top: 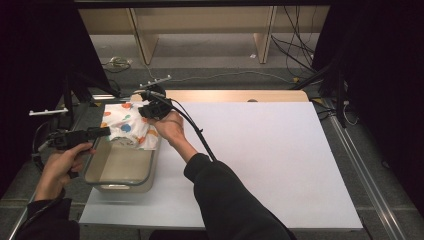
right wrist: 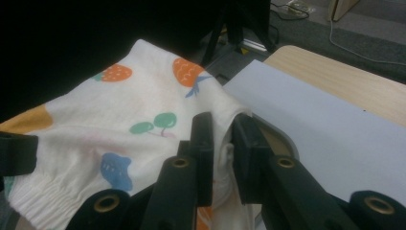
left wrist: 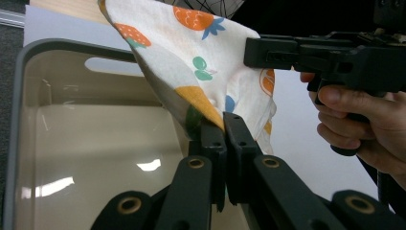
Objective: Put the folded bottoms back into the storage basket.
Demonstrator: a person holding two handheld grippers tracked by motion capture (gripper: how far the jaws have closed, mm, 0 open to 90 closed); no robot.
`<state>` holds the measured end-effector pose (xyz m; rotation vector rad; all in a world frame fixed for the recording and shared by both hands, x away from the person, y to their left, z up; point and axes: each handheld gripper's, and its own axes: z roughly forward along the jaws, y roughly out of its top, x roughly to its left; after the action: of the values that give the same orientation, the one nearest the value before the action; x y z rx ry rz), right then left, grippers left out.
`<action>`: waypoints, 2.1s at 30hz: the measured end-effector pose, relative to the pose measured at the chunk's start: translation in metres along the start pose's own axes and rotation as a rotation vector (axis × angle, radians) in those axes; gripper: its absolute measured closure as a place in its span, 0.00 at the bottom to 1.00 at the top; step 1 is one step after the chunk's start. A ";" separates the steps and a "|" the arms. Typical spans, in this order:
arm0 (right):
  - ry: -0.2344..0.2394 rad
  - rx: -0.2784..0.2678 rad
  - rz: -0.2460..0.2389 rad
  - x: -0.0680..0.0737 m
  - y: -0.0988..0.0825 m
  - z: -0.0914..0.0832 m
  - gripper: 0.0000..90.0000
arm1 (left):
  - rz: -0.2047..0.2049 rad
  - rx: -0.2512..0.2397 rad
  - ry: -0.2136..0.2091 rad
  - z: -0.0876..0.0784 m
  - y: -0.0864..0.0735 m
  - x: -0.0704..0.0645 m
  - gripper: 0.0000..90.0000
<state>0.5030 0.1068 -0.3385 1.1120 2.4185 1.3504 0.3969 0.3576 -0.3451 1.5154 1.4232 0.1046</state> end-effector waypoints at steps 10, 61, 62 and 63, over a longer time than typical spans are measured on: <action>0.006 0.002 -0.013 0.009 0.001 0.005 0.89 | -0.006 0.005 0.020 -0.004 -0.001 0.006 0.98; 0.020 0.060 -0.025 0.022 -0.017 0.029 0.89 | -0.036 0.095 0.064 -0.006 -0.010 0.027 0.97; 0.021 0.060 -0.024 0.022 -0.018 0.030 0.89 | -0.035 0.098 0.065 -0.005 -0.010 0.028 0.97; 0.020 0.061 -0.024 0.022 -0.019 0.030 0.89 | -0.035 0.102 0.064 -0.005 -0.011 0.028 0.97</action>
<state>0.4914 0.1357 -0.3659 1.0847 2.4953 1.2943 0.3947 0.3802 -0.3650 1.5820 1.5252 0.0599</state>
